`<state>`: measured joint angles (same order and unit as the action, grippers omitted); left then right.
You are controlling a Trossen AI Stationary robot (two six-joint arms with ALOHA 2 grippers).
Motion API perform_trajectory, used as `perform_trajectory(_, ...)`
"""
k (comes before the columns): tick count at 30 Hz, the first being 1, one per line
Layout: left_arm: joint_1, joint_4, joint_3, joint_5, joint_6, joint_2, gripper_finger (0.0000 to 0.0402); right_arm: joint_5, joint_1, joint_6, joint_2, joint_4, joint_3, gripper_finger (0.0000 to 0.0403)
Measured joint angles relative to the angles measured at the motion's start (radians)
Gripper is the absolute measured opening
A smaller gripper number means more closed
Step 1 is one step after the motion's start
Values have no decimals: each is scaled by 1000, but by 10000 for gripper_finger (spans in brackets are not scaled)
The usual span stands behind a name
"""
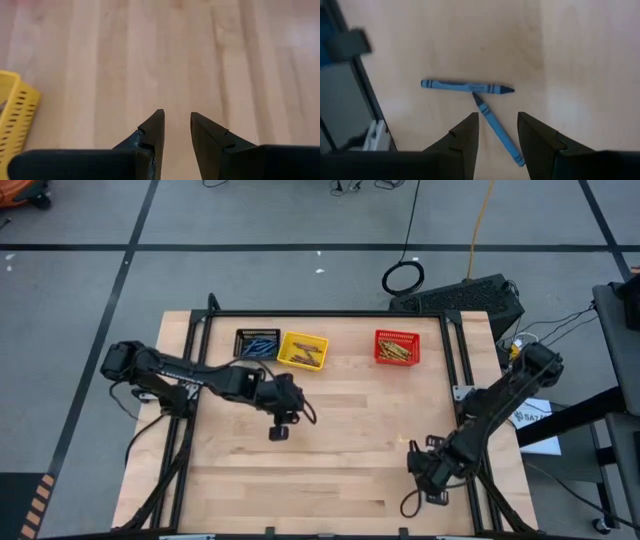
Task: Sort crayons
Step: Put the right blue crayon into the black bin
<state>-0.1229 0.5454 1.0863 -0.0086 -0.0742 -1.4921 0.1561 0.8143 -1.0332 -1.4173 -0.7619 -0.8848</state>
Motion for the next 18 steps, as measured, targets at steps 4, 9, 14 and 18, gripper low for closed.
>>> perform_trajectory(4, -47, 1, 0, -18, -64, 0, 93, 1, 5, 51, -26, 61, 0, 121)
perform_trajectory(9, -103, 1, 0, -58, -125, 0, 93, -2, 39, 98, -89, 67, 0, 121)
perform_trajectory(14, -147, 1, 0, -78, -181, 0, 93, 51, 83, 180, -155, -17, 1, 121)
perform_trajectory(18, -173, 3, 0, -79, -183, 0, 93, 58, 101, 141, -156, -67, 1, 121)
